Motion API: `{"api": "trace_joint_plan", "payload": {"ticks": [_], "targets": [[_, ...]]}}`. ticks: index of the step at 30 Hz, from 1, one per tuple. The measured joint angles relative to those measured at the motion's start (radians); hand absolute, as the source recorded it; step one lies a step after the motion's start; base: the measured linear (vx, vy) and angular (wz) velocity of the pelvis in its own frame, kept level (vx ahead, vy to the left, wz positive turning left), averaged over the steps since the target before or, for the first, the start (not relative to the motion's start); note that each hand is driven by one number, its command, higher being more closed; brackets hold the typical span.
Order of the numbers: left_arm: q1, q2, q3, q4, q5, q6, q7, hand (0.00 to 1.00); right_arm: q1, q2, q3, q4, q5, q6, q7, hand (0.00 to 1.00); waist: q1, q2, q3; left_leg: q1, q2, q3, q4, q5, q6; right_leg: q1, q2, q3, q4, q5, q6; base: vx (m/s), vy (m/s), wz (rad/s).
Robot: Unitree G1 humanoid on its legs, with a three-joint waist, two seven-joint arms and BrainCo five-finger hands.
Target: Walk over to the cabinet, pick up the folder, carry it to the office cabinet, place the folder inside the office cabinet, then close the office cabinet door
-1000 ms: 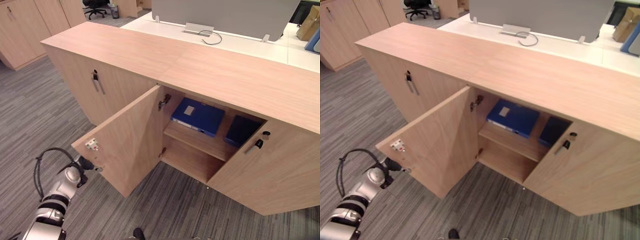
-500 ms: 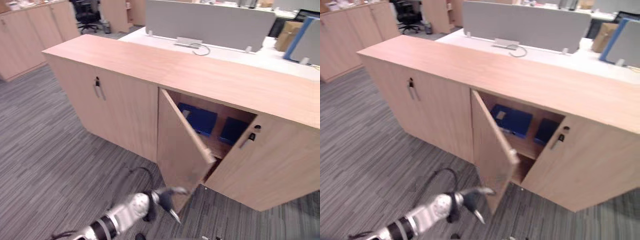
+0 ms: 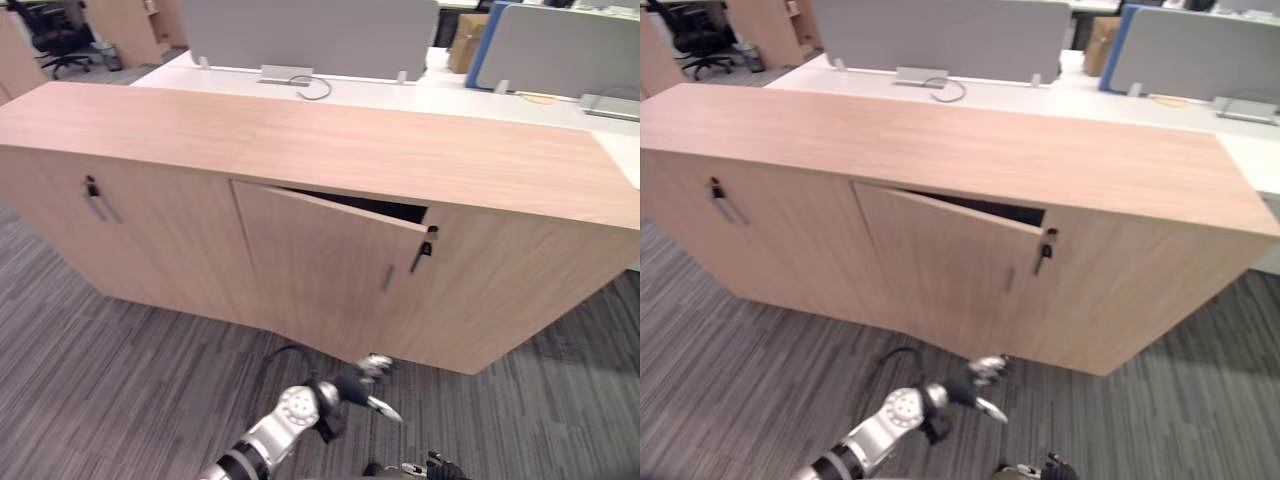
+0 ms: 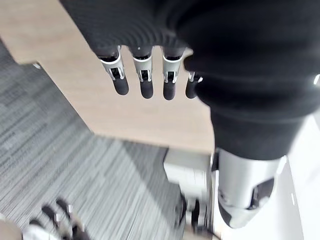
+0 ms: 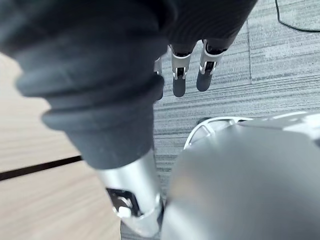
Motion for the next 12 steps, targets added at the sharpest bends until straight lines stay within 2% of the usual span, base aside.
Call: {"api": "trace_joint_plan", "payload": {"ticks": [1,2,3,4,5,7,8,9,10,11,12], "targets": [[0.019,-0.001,0.064,0.015,-0.011,0.0,0.017,0.0,0.0,-0.004,0.0,0.007,0.007,0.0,-0.003,0.0,0.006,0.003,0.005,-0.003,0.016,-0.034,0.035,0.001,0.002,0.011,0.016,0.016,-0.004,0.001,-0.003,0.17,-0.212,-0.67],[0.069,0.009,0.218,0.042,-0.05,0.002,0.053,0.0,0.005,-0.006,0.001,0.003,0.021,0.0,-0.008,0.0,0.019,0.01,0.016,-0.058,0.045,-0.164,0.177,0.022,0.012,0.053,0.046,0.053,-0.023,-0.004,-0.016,0.17,-0.201,-0.56],[0.085,0.01,0.269,0.058,-0.083,0.004,0.065,0.0,0.005,-0.005,0.0,0.003,0.021,0.001,-0.01,0.0,0.026,0.0,0.023,-0.075,0.027,-0.23,0.202,0.004,-0.01,0.06,0.044,0.068,-0.024,-0.006,-0.02,0.17,-0.16,-0.69],[0.109,0.012,0.34,0.071,-0.119,0.01,0.079,0.0,0.003,-0.01,0.001,0.003,0.021,0.002,-0.011,0.0,0.043,-0.004,0.026,-0.079,-0.029,-0.321,0.184,-0.037,-0.025,0.062,0.034,0.105,-0.019,-0.008,-0.023,0.16,-0.038,-1.0],[0.143,0.013,0.442,0.072,-0.149,0.012,0.097,0.0,-0.01,-0.016,0.001,0.004,0.02,0.002,-0.012,0.0,0.067,0.0,0.038,-0.08,-0.131,-0.453,0.123,-0.082,-0.023,0.059,0.024,0.163,-0.019,-0.008,-0.024,0.11,0.047,-1.07],[0.163,0.015,0.533,0.072,-0.149,0.011,0.114,0.0,-0.025,-0.014,0.001,0.005,0.019,0.002,-0.01,0.0,0.081,0.003,0.04,-0.082,-0.193,-0.549,0.036,-0.091,-0.022,0.057,0.027,0.205,-0.019,-0.012,-0.028,0.09,0.106,-0.92],[0.174,0.015,0.593,0.075,-0.149,0.01,0.127,0.0,-0.037,-0.012,0.006,0.004,0.016,0.002,-0.008,0.0,0.086,0.008,0.04,-0.077,-0.216,-0.596,-0.04,-0.088,-0.024,0.059,0.038,0.231,-0.018,-0.01,-0.024,0.11,0.181,-0.84],[0.177,0.013,0.632,0.086,-0.149,0.007,0.133,0.0,-0.048,-0.013,0.024,0.003,0.016,0.001,-0.007,0.0,0.089,0.024,0.046,-0.056,-0.219,-0.619,-0.087,-0.034,-0.034,0.066,0.055,0.252,-0.018,-0.007,-0.015,0.12,0.232,-0.93],[0.183,0.014,0.682,0.113,-0.15,0.006,0.141,0.0,-0.053,-0.001,0.031,0.003,0.014,0.001,-0.005,0.0,0.095,0.019,0.057,-0.022,-0.219,-0.607,-0.095,-0.001,-0.024,0.081,0.058,0.282,-0.023,-0.008,-0.005,0.1,0.18,-0.68],[0.192,0.011,0.729,0.135,-0.152,0.008,0.155,0.0,-0.047,0.018,0.034,-0.017,0.012,0.0,-0.003,0.0,0.085,-0.002,0.05,-0.005,-0.231,-0.595,-0.121,-0.004,-0.024,0.093,0.05,0.284,-0.038,-0.006,-0.003,0.12,0.199,-0.47],[0.202,-0.003,0.786,0.157,-0.158,0.008,0.172,0.0,-0.028,0.032,0.038,-0.046,0.004,0.0,-0.003,0.0,0.082,-0.019,0.041,0.012,-0.254,-0.576,-0.161,0.005,-0.011,0.095,0.022,0.289,-0.05,-0.001,0.006,0.09,0.119,-0.11]]}}
